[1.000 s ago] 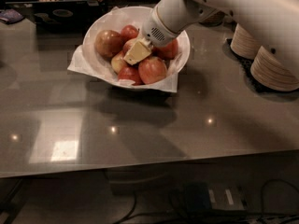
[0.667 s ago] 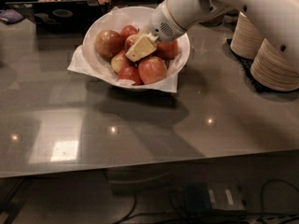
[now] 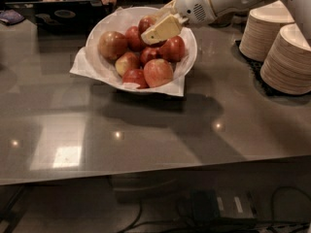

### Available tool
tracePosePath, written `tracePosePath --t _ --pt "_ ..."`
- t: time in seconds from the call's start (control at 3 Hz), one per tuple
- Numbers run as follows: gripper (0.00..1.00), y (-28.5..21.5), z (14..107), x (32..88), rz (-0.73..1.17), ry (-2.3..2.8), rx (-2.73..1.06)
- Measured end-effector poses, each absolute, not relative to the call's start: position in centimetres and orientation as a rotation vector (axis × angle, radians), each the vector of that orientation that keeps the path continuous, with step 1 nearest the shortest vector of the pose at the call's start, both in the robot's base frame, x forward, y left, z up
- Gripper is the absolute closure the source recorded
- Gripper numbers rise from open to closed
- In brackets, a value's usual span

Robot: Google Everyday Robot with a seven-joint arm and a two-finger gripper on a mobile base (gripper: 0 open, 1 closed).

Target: Pick apple from white bowl

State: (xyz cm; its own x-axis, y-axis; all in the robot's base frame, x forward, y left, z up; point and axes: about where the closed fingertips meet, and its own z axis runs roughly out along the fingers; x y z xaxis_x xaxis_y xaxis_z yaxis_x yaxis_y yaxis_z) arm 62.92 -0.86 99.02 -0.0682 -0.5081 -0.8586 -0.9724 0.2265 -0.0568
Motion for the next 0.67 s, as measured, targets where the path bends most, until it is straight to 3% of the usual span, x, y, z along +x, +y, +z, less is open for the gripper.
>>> tracePosePath --t 0.67 --pt "1.00 -2.12 100.74 62.73 0.788 1.616 -1.388"
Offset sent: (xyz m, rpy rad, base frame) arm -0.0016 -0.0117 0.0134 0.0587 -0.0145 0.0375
